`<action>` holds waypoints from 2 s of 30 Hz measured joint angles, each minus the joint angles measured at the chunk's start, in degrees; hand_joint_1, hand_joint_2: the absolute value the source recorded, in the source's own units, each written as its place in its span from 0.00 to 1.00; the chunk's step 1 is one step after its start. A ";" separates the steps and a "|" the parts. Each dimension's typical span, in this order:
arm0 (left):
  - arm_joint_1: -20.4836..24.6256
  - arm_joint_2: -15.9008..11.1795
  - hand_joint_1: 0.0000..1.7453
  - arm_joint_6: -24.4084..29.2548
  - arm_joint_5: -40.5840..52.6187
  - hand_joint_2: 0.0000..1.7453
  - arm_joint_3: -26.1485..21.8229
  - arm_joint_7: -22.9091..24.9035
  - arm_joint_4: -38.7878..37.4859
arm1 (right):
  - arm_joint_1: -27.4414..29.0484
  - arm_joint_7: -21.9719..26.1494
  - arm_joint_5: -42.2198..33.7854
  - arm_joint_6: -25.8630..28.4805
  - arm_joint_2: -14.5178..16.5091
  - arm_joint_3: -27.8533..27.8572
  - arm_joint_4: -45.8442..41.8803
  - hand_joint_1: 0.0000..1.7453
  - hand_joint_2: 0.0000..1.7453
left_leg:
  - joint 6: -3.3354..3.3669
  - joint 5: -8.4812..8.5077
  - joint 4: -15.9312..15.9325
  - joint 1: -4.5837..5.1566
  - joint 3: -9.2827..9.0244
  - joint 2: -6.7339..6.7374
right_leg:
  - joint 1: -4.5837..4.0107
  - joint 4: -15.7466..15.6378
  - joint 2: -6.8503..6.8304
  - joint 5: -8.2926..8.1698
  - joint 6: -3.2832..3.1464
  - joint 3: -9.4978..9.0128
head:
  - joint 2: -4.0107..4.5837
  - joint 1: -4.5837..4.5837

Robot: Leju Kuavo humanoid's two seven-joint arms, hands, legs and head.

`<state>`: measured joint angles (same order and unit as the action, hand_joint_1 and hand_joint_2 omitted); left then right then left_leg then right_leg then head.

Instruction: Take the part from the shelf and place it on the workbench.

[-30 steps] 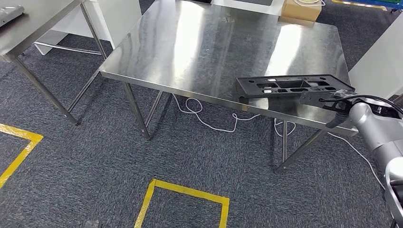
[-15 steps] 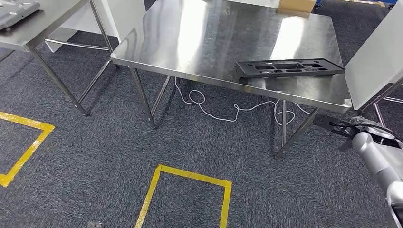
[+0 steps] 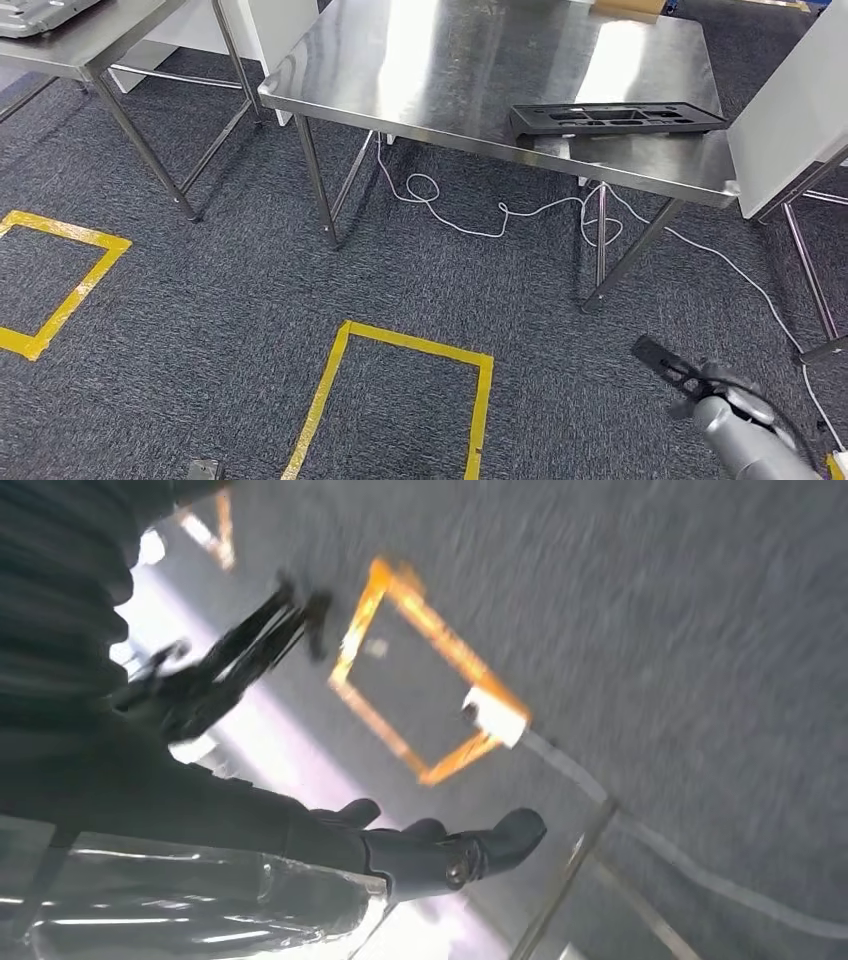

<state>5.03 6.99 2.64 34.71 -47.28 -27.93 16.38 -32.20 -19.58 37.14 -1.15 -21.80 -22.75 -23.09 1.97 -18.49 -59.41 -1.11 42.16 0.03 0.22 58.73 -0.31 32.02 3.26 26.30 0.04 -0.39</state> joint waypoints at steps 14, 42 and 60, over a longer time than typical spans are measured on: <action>1.14 0.02 0.00 0.05 1.84 0.00 0.98 1.18 0.11 | 15.87 7.94 -1.22 -0.07 10.00 7.86 3.22 0.00 0.25 | -4.06 -9.14 -7.03 -1.54 -8.55 -0.44 | 1.21 -1.37 -0.63 -7.60 -2.07 8.51 | 0.00 -0.47; 1.44 0.50 0.00 0.38 2.91 0.00 4.96 2.62 0.30 | 26.88 14.09 -3.00 -3.10 17.08 14.31 8.80 0.00 0.00 | -2.49 -15.79 -12.70 -0.21 -4.95 -0.46 | 0.76 -1.47 3.32 -5.63 -3.85 5.54 | 0.00 -0.40; -0.30 -0.44 0.00 1.08 1.07 0.00 4.73 1.41 -0.67 | 26.42 12.22 -0.21 -6.77 18.92 14.69 9.80 0.00 0.00 | -0.22 -10.02 1.18 -0.28 -11.07 5.66 | 1.05 1.08 -2.90 -3.52 0.71 6.13 | 0.00 0.38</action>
<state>4.73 6.55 3.72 35.78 -42.56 -26.51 15.71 -5.78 -7.37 36.93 -7.91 -2.87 -8.07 -13.29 1.75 -28.51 -58.22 -1.39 31.09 5.69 1.27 59.81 -3.21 28.50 3.97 32.43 0.04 -0.01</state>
